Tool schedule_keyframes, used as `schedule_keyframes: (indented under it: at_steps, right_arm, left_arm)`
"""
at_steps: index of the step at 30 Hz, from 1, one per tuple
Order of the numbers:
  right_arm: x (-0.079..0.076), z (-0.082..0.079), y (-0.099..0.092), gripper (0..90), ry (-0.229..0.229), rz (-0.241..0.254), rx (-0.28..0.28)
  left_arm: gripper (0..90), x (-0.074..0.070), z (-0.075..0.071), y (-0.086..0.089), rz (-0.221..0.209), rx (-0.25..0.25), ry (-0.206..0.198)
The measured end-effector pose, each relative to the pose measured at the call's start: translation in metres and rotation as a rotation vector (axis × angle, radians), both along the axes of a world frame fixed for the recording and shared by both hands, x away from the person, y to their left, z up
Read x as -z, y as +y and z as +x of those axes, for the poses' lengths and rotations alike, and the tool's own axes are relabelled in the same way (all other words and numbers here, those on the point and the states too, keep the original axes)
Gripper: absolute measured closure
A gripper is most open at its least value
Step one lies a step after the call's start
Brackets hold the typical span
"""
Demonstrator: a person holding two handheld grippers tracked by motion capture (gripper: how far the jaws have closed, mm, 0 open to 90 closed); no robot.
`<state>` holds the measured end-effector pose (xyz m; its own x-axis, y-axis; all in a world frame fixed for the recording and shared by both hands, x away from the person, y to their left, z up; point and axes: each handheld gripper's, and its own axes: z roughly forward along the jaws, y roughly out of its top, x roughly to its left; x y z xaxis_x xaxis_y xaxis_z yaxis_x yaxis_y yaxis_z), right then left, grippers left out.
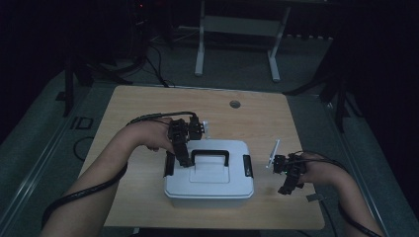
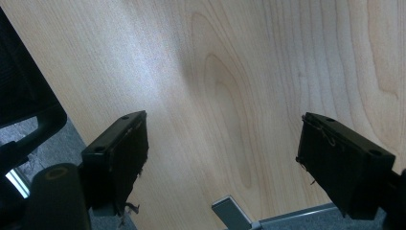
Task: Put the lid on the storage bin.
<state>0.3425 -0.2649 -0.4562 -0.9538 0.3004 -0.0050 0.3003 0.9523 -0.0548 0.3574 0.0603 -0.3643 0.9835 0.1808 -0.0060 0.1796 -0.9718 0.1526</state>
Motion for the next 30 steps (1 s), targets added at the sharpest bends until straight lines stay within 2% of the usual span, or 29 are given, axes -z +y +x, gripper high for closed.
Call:
schedule_keyframes:
  at_steps: [1,4,6,12,14,15,18,20,21,30]
  right_arm:
    - [0.0,0.0,0.0,17.4,0.0,0.0,0.001]
    - [0.0,0.0,-0.001,17.4,-0.001,0.0,0.002]
    - [0.0,0.0,-0.002,17.4,-0.003,0.002,0.003]
    - [0.0,0.0,-0.002,17.3,-0.004,0.005,0.004]
    - [0.001,0.0,-0.002,17.3,-0.003,0.004,0.005]
    - [0.001,0.0,-0.002,17.4,-0.005,0.005,0.006]
    - [0.002,0.0,-0.002,17.4,-0.006,0.003,0.008]
    - [0.002,0.0,-0.001,17.4,-0.007,0.0,0.007]
    - [0.002,0.0,-0.001,17.4,-0.007,0.0,0.007]
    - [0.003,0.0,0.001,17.3,-0.004,0.0,0.004]
  left_arm:
    - [8.2,0.001,-0.001,0.003,0.001,-0.002,0.014]
    - [6.0,0.004,-0.003,0.013,-0.018,-0.004,0.021]
    - [2.1,0.006,-0.005,0.022,-0.031,-0.01,0.008]
    - [2.1,0.007,-0.008,0.047,-0.073,-0.035,-0.008]
    - [2.1,0.007,-0.008,0.047,-0.073,-0.035,-0.008]
    - [4.7,0.008,-0.009,0.062,-0.117,-0.06,-0.035]
    - [4.7,0.009,-0.01,0.076,-0.149,-0.095,-0.035]
    - [4.6,0.009,-0.01,0.076,-0.149,-0.095,-0.035]
    - [4.6,0.011,-0.013,0.086,-0.157,-0.107,-0.033]
    - [2.4,0.024,-0.02,0.115,-0.159,-0.157,-0.027]
